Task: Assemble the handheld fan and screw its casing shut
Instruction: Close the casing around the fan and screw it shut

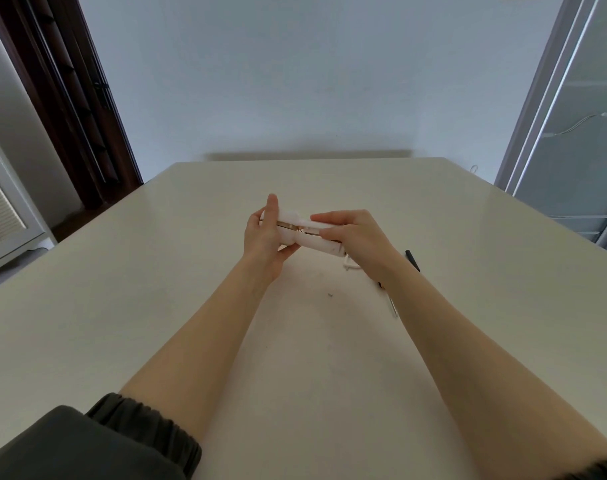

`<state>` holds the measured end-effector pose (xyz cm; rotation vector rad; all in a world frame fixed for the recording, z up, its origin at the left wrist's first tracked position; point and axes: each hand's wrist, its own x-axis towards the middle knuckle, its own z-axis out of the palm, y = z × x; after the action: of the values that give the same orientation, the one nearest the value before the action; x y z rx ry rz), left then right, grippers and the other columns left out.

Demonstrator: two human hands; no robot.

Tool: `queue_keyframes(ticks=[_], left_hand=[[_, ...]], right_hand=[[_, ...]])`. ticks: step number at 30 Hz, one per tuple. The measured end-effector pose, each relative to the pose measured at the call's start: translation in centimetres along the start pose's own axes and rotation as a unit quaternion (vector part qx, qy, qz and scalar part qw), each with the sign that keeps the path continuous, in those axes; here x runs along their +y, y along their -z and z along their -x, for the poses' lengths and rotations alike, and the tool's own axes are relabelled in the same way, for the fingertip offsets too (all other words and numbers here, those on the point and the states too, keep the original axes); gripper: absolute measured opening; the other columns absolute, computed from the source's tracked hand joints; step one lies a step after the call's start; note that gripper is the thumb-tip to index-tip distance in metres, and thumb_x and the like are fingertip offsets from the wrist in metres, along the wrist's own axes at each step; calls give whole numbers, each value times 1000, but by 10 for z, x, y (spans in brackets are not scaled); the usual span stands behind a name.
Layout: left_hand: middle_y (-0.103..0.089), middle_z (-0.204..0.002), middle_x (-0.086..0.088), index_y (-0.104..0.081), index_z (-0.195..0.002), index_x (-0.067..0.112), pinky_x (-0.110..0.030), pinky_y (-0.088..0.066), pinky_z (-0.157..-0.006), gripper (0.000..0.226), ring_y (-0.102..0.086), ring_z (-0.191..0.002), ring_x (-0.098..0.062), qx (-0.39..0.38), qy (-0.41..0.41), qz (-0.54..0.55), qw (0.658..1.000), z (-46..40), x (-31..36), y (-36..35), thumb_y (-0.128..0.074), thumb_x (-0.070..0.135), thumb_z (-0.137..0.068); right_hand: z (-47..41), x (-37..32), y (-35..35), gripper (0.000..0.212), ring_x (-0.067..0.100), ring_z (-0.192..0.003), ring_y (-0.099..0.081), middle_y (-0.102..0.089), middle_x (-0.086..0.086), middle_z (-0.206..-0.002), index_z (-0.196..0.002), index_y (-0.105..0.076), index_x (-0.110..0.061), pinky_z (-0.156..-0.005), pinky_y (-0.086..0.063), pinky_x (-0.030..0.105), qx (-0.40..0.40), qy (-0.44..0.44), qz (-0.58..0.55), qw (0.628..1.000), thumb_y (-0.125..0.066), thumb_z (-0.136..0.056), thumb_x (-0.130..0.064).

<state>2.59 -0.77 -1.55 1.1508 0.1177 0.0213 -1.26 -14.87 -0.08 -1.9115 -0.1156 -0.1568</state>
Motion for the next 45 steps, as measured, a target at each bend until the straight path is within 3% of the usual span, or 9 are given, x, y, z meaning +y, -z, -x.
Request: queue_keyframes(ticks=[4, 9, 15, 19, 25, 30, 39, 42, 45], left_hand=[[-58, -112, -9, -46, -128, 10, -33, -55, -64, 54, -62, -92, -24, 9, 10, 17, 1000, -1, 0, 1, -50, 49, -92], [-60, -115, -11, -48, -124, 9, -33, -58, -63, 52, -64, -104, -29, 27, 4, 34, 999, -1, 1, 3, -51, 50, -91], [-62, -106, -7, -56, -104, 15, -39, -60, -70, 38, -64, -102, -29, 74, -3, 81, 994, -1, 3, 5, -59, 50, -87], [-63, -111, -8, -60, -101, 17, -40, -60, -71, 37, -64, -103, -29, 89, -8, 95, 991, -1, 3, 6, -63, 49, -84], [-63, -116, -9, -60, -93, 20, -36, -59, -68, 31, -64, -106, -28, 87, -5, 118, 989, 0, 2, 8, -64, 49, -83], [-63, -120, -9, -62, -105, 17, -33, -58, -65, 39, -64, -106, -26, 81, -20, 127, 988, 0, 2, 8, -65, 49, -83], [-66, -108, -5, -63, -93, 19, -33, -58, -64, 34, -66, -100, -22, 102, -27, 148, 983, 0, 3, 6, -65, 51, -82], [-66, -111, -6, -61, -100, 17, -35, -58, -68, 32, -65, -101, -23, 97, -20, 137, 986, -3, 1, 7, -68, 43, -83], [-66, -97, -9, -56, -97, 15, -33, -56, -69, 17, -62, -91, -23, 73, -9, 125, 989, -7, 1, 7, -58, 28, -87]], right_hand=[[1, -2, 0, 34, 16, -108, -59, -64, -3, -118, -114, -68, -21, -97, -46, 48, -6, -9, 5, 1000, -56, -84, -10], [-1, -4, 2, 33, 17, -105, -56, -64, 1, -112, -111, -69, -15, -94, -43, 30, -18, 2, -48, 999, -51, -85, -4], [2, -5, 4, 29, 20, -93, -60, -64, 13, -105, -108, -68, -3, -81, -51, 25, -13, -19, -157, 987, -49, -87, 0], [2, -4, 4, 26, 23, -95, -62, -65, 16, -107, -108, -68, -3, -88, -53, 32, -9, -24, -177, 984, -52, -88, 0], [1, -5, 3, 24, 28, -100, -66, -67, 16, -109, -110, -68, -4, -83, -56, 26, -3, -13, -175, 985, -58, -88, -3], [3, -6, 3, 24, 32, -106, -64, -66, 20, -112, -106, -69, -1, -83, -56, 28, -4, -22, -192, 981, -57, -86, 0], [5, -6, -1, 20, 35, -93, -65, -58, 21, -111, -107, -64, 3, -81, -59, 39, -36, -87, -297, 950, -58, -90, -3], [4, -4, -2, 15, 37, -96, -65, -58, 24, -113, -103, -64, 4, -81, -59, 39, -28, -111, -308, 944, -58, -89, 1], [3, -1, -2, 13, 34, -93, -63, -57, 22, -109, -96, -64, 0, -81, -59, 38, -30, -120, -292, 948, -56, -87, 6]])
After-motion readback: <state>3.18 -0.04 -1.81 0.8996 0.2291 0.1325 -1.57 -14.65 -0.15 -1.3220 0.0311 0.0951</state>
